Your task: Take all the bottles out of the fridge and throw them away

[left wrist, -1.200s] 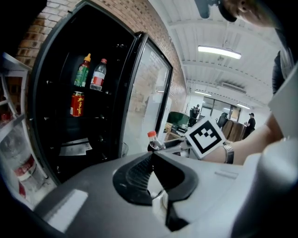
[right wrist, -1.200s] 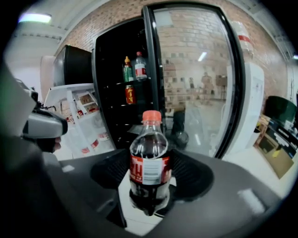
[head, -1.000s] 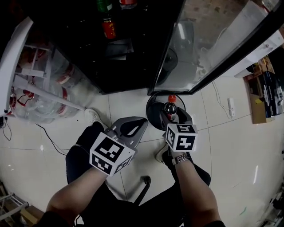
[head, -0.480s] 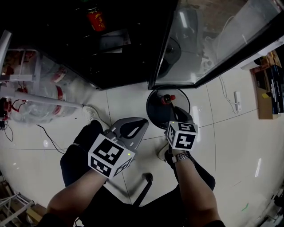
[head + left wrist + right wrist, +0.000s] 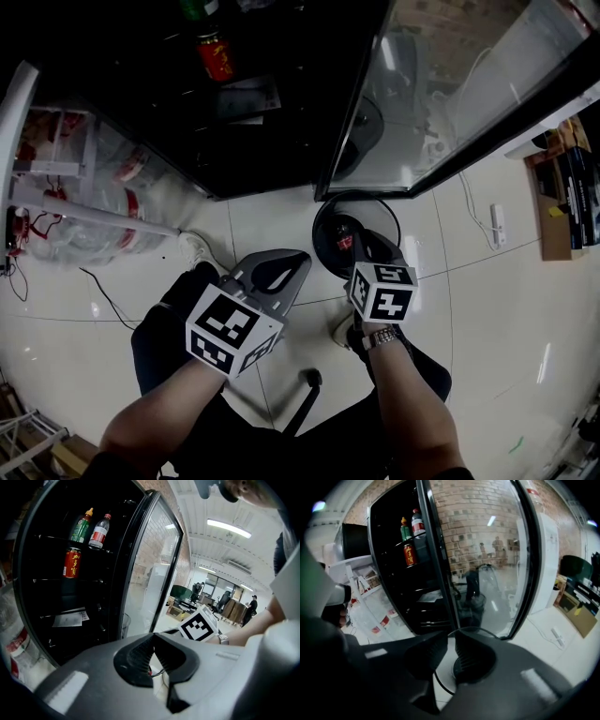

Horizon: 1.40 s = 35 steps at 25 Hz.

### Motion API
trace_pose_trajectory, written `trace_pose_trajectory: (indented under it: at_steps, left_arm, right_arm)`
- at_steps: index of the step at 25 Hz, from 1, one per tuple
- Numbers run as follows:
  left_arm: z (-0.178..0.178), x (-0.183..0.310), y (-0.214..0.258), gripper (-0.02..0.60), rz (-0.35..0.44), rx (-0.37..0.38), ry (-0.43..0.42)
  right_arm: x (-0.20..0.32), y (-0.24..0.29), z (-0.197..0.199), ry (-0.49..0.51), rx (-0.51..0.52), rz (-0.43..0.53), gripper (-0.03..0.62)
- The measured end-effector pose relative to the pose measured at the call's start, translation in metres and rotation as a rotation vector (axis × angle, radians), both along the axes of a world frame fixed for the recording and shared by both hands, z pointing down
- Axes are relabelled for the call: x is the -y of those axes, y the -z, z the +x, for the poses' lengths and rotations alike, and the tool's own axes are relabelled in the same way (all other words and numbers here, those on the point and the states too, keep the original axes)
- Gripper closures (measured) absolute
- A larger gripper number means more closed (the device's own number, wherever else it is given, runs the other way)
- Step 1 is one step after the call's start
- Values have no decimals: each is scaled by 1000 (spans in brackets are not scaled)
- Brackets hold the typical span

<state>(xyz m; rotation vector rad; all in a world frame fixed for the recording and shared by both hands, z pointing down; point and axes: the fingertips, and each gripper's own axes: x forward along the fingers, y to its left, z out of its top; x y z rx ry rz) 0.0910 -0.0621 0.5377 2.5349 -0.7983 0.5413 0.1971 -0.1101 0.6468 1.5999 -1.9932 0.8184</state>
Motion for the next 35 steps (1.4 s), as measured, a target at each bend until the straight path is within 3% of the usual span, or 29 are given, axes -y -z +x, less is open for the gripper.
trace_pose_trajectory:
  at_steps: [15, 21, 35]
  left_arm:
    - [-42, 29, 72, 578, 127, -34, 89]
    - [-72, 48, 111, 578, 192, -49, 139]
    - [-127, 93, 172, 578, 290, -74, 215]
  right_arm:
    - [31, 130, -61, 131, 21, 226, 507]
    - [55, 197, -102, 198, 30, 345, 486]
    - [122, 303, -180, 308, 17, 520, 437]
